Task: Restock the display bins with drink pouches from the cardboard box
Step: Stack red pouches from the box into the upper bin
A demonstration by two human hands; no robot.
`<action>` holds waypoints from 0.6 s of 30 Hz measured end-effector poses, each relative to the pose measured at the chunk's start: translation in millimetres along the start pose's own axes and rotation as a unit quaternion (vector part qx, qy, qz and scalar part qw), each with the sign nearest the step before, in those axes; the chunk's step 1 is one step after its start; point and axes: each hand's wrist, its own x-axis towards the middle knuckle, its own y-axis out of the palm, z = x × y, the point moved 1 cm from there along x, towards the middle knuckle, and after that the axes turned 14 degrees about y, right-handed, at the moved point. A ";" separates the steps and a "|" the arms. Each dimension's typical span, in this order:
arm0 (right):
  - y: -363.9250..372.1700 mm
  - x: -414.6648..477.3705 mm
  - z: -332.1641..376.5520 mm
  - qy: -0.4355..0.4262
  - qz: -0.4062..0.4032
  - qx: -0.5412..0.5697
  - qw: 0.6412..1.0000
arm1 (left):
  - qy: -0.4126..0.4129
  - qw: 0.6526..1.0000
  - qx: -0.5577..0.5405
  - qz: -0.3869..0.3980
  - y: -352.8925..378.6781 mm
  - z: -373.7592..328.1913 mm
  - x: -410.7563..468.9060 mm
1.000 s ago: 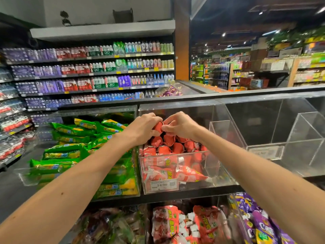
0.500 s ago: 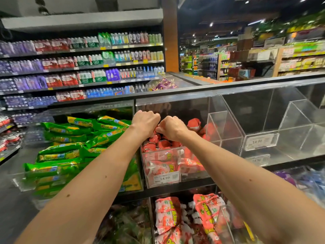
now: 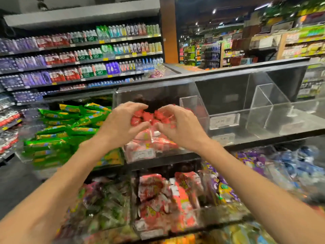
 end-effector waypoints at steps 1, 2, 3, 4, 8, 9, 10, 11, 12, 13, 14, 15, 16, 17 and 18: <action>-10.6 -19.7 -11.3 -0.006 -0.005 0.017 1.000 | 0.000 1.000 -0.015 -0.017 3.0 -21.3 -7.3; -21.8 -40.1 -24.8 -0.007 -0.012 0.035 0.999 | -0.004 0.999 -0.029 -0.033 8.5 -42.9 -14.0; -34.1 -62.2 -39.5 -0.002 -0.019 0.052 0.998 | -0.014 0.998 -0.045 -0.046 15.9 -66.4 -20.0; -46.8 -84.1 -55.7 0.004 -0.033 0.063 0.997 | -0.030 0.996 -0.061 -0.057 25.7 -90.0 -25.3; -109.1 -177.8 -142.7 0.045 -0.083 0.059 0.994 | -0.059 0.989 -0.127 -0.052 96.9 -195.1 -35.3; -127.5 -202.0 -167.5 0.079 -0.091 0.047 0.992 | -0.042 0.989 -0.130 -0.051 120.5 -222.5 -33.0; -145.7 -226.7 -192.5 0.120 -0.097 0.024 0.988 | -0.018 0.991 -0.128 -0.045 146.0 -250.8 -28.5; -163.5 -252.7 -216.8 0.165 -0.103 -0.006 0.981 | 0.007 0.991 -0.129 -0.031 171.7 -280.7 -23.2; -181.6 -279.6 -241.3 0.203 -0.110 -0.035 0.972 | 0.031 0.990 -0.136 -0.006 197.7 -311.1 -16.1; -200.9 -306.5 -263.9 0.241 -0.115 -0.057 0.962 | 0.057 0.987 -0.146 0.022 221.9 -343.4 -6.9; -219.2 -332.1 -285.2 0.280 -0.120 -0.071 0.950 | 0.083 0.983 -0.156 0.050 243.7 -376.2 3.3; -238.1 -357.3 -305.1 0.319 -0.130 -0.085 0.935 | 0.111 0.977 -0.167 0.073 265.6 -409.4 14.1; -256.7 -381.8 -324.5 0.354 -0.146 -0.105 0.918 | 0.141 0.968 -0.185 0.092 287.1 -442.0 24.4; -274.8 -405.4 -341.5 0.387 -0.161 -0.126 0.899 | 0.173 0.957 -0.206 0.109 308.7 -474.5 34.0; -290.8 -427.2 -356.2 0.418 -0.172 -0.140 0.881 | 0.201 0.945 -0.227 0.125 328.7 -505.5 42.8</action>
